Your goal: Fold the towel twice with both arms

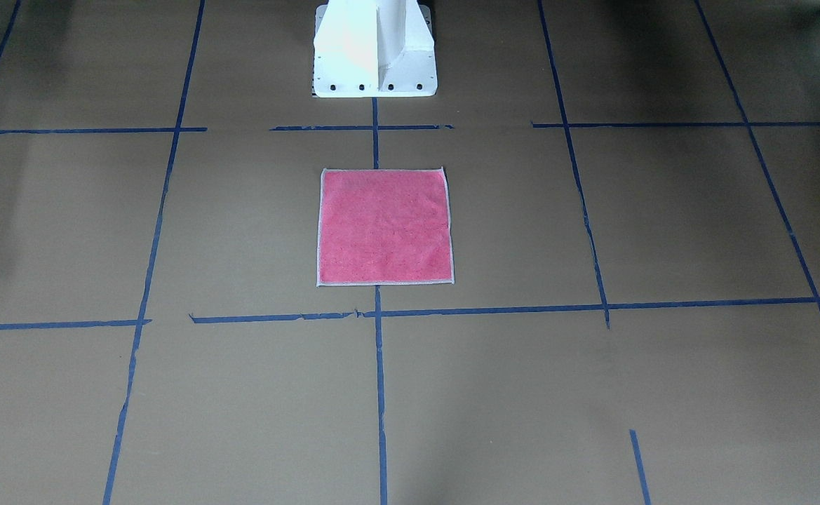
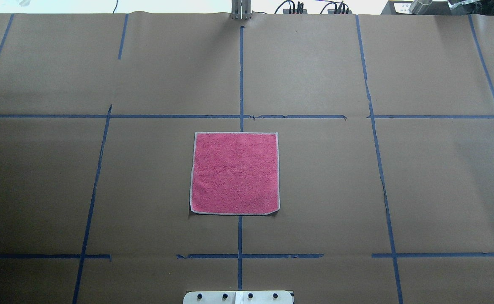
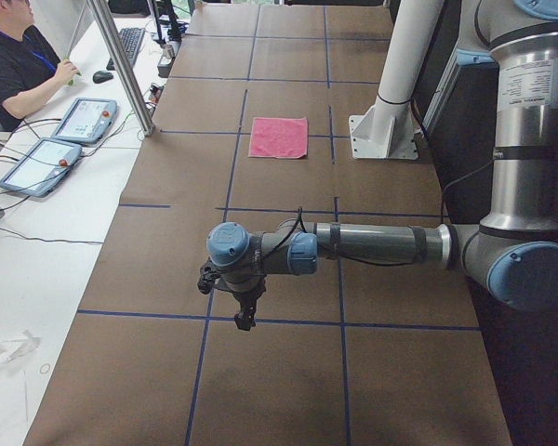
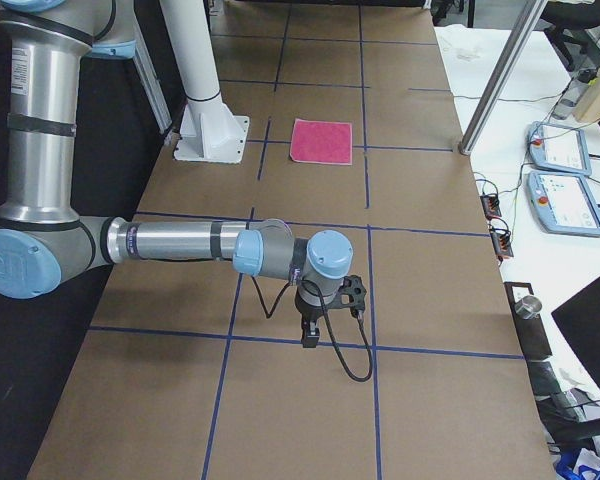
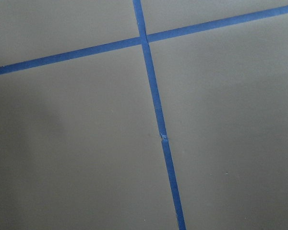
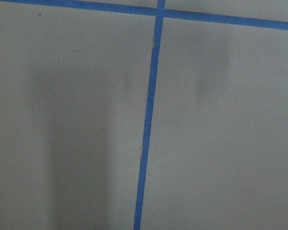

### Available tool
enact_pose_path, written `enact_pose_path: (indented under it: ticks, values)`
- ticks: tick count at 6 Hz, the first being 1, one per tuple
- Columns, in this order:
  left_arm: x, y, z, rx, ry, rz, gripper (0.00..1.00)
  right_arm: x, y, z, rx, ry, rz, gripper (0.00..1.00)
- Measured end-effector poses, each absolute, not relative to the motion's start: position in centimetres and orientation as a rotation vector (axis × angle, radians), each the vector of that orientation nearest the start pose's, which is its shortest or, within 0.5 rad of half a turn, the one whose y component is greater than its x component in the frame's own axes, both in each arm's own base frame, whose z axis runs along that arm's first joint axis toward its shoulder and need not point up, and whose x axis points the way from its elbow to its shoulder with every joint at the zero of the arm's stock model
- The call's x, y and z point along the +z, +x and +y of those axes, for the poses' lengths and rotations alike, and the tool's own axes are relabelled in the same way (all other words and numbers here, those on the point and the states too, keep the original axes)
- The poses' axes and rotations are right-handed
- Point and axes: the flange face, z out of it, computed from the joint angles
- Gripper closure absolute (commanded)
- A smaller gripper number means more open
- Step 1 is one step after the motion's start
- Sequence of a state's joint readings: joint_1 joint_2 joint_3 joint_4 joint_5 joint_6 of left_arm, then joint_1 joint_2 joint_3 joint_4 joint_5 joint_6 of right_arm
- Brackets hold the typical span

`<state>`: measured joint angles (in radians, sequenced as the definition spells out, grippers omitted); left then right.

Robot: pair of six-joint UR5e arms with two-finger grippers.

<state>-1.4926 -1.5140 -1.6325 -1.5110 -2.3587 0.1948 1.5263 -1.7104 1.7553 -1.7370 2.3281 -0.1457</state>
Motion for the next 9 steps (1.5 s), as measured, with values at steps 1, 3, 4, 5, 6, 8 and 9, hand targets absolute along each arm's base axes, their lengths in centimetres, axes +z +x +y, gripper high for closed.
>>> enact_pose_path:
  ticks: [1, 3, 4, 5, 6, 8, 9]
  values:
    - [65.8, -2.6, -46.8, 0.239, -0.002, 0.792, 0.0, 64.8, 4.6, -42.6, -0.137, -0.073, -0.762, 0.0]
    - [64.5, -2.4, -47.4, 0.257, 0.038, 0.79, 0.0, 62.7, 4.0, -43.8, -0.157, -0.022, -0.759, 0.0]
    - [62.5, -2.1, -49.1, 0.294, 0.121, 0.786, 0.0, 61.0, 3.4, -45.0, -0.171, 0.035, -0.758, 0.0]
    - [60.3, -1.7, -51.1, 0.338, 0.218, 0.786, 0.0, 59.3, 2.8, -46.0, -0.194, 0.091, -0.765, 0.0]
    - [58.1, -1.0, -52.3, 0.374, 0.286, 0.805, 0.0, 57.8, 2.2, -46.7, -0.199, 0.121, -0.791, 0.0]
    - [52.9, 5.3, -52.4, 0.371, 0.258, 0.956, 0.0, 52.2, -2.4, -46.9, -0.095, 0.106, -0.857, 0.0]
    - [48.6, 11.2, -51.4, 0.311, 0.189, 0.985, 0.0, 49.2, -6.4, -46.5, -0.023, 0.087, -0.895, 0.0]
